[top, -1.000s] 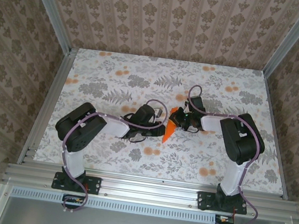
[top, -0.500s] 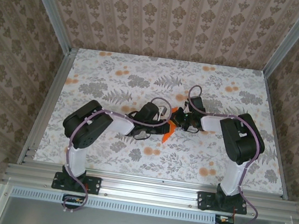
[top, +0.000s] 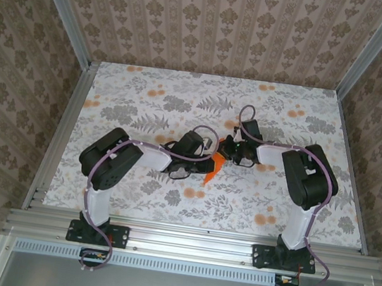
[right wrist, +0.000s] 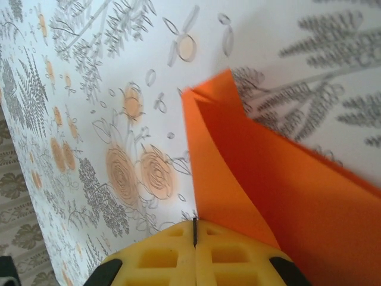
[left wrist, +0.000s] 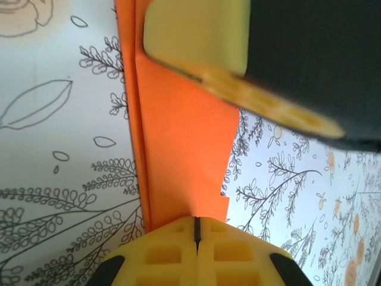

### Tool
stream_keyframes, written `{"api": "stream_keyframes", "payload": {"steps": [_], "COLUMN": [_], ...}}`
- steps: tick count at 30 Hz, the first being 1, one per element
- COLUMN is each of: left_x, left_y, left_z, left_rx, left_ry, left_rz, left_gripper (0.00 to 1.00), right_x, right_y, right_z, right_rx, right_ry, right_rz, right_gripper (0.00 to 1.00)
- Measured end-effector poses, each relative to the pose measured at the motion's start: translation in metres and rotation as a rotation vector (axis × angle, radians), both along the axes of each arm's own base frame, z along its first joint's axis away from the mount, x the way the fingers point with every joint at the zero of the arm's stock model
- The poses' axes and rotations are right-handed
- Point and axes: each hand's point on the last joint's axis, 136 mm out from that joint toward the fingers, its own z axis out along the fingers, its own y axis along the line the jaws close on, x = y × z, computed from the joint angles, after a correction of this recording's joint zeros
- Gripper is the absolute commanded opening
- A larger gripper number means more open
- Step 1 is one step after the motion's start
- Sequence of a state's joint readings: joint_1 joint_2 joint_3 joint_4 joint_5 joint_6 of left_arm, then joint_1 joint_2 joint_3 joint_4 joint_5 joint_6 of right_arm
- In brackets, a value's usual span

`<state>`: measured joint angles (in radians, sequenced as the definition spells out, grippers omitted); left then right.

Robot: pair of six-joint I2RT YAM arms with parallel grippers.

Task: Fold a paper plane with a square sheet of paper (pick it up from the middle)
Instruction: Fold the wing for the fifth time at the center of the table.

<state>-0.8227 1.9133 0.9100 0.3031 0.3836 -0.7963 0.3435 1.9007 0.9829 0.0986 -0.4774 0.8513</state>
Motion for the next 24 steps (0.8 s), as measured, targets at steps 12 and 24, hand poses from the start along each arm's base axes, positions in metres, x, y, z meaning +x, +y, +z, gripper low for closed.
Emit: {"api": "stream_keyframes", "payload": {"steps": [12,24], "left_x": [-0.007,-0.007], "left_y": [0.001,0.001], "left_z": [-0.001,-0.001], "left_rx": [-0.003,-0.002], "left_ry": [0.021,0.014], "left_rz": [-0.039,-0.045], "left_gripper": [0.00,0.00], "right_x": [0.028,0.012], "right_y": [-0.006,0.000], "right_z": [-0.010,0.005], "right_rx": [-0.055,-0.035], "right_ry": [-0.040,-0.041], "right_rz": [0.013,0.060], "right_gripper": [0.07,0.07]}}
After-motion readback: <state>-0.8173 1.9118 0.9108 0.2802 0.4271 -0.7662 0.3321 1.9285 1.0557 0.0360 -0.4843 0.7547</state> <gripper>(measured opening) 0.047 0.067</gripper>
